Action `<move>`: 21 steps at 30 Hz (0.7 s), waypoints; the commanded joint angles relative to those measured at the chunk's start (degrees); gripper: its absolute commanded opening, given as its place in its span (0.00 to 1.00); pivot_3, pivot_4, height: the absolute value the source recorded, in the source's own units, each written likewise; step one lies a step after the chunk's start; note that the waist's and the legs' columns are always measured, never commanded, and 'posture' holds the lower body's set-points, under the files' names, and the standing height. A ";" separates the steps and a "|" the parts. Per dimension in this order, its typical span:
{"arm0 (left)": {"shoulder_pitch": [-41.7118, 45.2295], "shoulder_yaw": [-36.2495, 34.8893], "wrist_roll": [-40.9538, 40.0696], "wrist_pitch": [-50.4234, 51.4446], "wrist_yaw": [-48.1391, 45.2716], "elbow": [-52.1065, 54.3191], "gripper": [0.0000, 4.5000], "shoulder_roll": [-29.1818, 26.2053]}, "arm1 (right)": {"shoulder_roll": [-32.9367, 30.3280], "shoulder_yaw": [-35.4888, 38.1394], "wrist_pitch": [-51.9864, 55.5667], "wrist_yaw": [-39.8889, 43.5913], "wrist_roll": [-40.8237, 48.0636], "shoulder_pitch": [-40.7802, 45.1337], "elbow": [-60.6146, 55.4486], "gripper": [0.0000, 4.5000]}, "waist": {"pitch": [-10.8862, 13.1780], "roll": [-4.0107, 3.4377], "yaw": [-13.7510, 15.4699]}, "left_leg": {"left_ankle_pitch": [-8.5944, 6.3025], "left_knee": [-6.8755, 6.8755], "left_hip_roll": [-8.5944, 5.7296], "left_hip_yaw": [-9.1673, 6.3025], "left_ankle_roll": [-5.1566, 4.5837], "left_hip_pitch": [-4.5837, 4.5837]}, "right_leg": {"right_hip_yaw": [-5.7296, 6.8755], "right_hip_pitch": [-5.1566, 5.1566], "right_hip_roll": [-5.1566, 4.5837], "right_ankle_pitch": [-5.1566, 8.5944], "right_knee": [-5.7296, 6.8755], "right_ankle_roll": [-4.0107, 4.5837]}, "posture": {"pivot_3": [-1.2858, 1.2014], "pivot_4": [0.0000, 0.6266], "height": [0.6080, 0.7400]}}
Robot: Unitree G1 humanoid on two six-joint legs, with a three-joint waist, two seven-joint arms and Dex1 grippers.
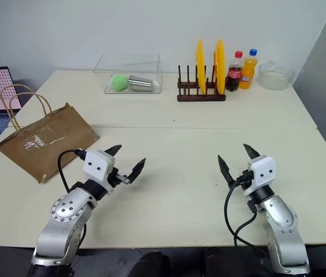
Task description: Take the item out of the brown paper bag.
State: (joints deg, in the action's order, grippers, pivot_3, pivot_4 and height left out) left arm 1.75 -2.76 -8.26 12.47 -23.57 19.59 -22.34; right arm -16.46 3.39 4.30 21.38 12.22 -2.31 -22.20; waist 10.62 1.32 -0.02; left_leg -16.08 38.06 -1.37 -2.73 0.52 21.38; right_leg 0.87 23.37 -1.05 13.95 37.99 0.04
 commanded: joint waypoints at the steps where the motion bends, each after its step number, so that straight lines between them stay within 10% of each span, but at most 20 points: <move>1: -0.66 -0.30 -2.04 -0.44 -1.13 3.14 1.00 0.30 | -0.48 1.39 -0.90 0.23 0.79 0.61 -1.03 1.00 | 0.00 0.00 0.00 | 0.00 0.00 0.00 0.00 0.00 0.00 | 0.00 0.00 0.00 0.00 0.00 0.00 | 0.52 0.24 1.00; 21: 0.35 0.95 1.13 -0.24 0.83 3.09 1.00 0.47 | -1.30 0.71 0.18 0.88 1.01 0.54 -0.81 1.00 | 0.00 0.00 0.03 | 0.00 0.00 0.00 0.01 0.00 0.00 | -0.01 0.00 0.00 0.00 -0.01 0.00 | 0.52 0.24 1.00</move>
State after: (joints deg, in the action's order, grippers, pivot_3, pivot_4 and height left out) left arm 1.06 -1.48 -7.36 13.29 -23.16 20.47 -22.13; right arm -17.29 3.34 4.60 22.05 12.51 -2.19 -22.19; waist 10.62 1.32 0.01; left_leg -16.08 38.05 -1.38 -2.71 0.52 21.38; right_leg 0.85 23.37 -1.05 13.95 37.98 0.04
